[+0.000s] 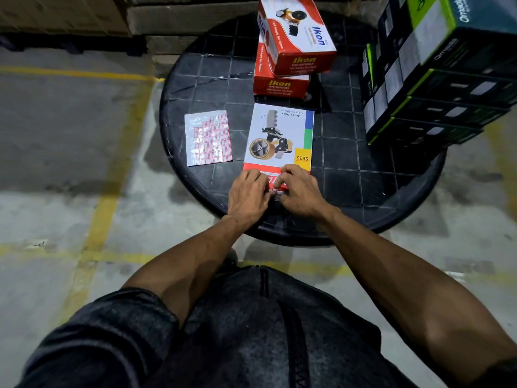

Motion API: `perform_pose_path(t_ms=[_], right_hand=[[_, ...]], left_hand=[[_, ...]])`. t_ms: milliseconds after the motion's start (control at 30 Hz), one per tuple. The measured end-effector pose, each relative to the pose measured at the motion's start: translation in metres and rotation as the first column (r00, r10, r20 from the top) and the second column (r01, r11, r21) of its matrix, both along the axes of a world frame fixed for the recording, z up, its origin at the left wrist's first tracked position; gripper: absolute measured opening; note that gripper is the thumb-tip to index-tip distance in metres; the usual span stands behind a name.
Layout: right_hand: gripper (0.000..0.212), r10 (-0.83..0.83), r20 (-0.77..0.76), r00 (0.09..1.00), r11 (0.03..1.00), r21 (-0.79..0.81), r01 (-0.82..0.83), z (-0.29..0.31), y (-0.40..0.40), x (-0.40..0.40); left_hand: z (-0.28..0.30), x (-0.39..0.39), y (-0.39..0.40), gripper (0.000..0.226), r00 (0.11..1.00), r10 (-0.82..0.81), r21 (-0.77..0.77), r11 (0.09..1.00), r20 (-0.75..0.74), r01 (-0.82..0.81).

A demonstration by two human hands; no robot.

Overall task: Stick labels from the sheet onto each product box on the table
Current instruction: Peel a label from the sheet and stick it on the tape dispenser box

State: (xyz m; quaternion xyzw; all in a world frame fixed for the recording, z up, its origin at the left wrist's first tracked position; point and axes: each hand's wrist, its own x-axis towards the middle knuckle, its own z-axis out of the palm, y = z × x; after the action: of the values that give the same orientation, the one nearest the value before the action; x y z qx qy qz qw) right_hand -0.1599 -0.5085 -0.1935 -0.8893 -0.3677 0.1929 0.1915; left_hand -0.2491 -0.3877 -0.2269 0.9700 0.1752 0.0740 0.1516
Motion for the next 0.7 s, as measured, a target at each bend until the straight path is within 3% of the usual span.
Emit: perform_pose_path(t_ms=[267,500,700], right_hand=[[0.029,-0.001,-0.020,1.000,1.000,-0.030,0.001,0.003,0.000,-0.001],[0.012,-0.037,0.026,0.999,0.999,0.006,0.037,-0.006,0.003,0.001],[0.008,-0.079,0.066,0.995,0.996,0.034,0.077,-0.011,0.009,0.004]], left_hand=[[0.002,-0.001,0.002,0.008,0.999,-0.015,0.000,1.000,0.031,0.015],[-0.002,-0.013,0.018,0.025,0.984,-0.173,-0.051,0.983,0.050,0.176],[-0.002,-0.015,0.017,0.033,0.983,-0.166,-0.096,0.980,0.072,0.173]])
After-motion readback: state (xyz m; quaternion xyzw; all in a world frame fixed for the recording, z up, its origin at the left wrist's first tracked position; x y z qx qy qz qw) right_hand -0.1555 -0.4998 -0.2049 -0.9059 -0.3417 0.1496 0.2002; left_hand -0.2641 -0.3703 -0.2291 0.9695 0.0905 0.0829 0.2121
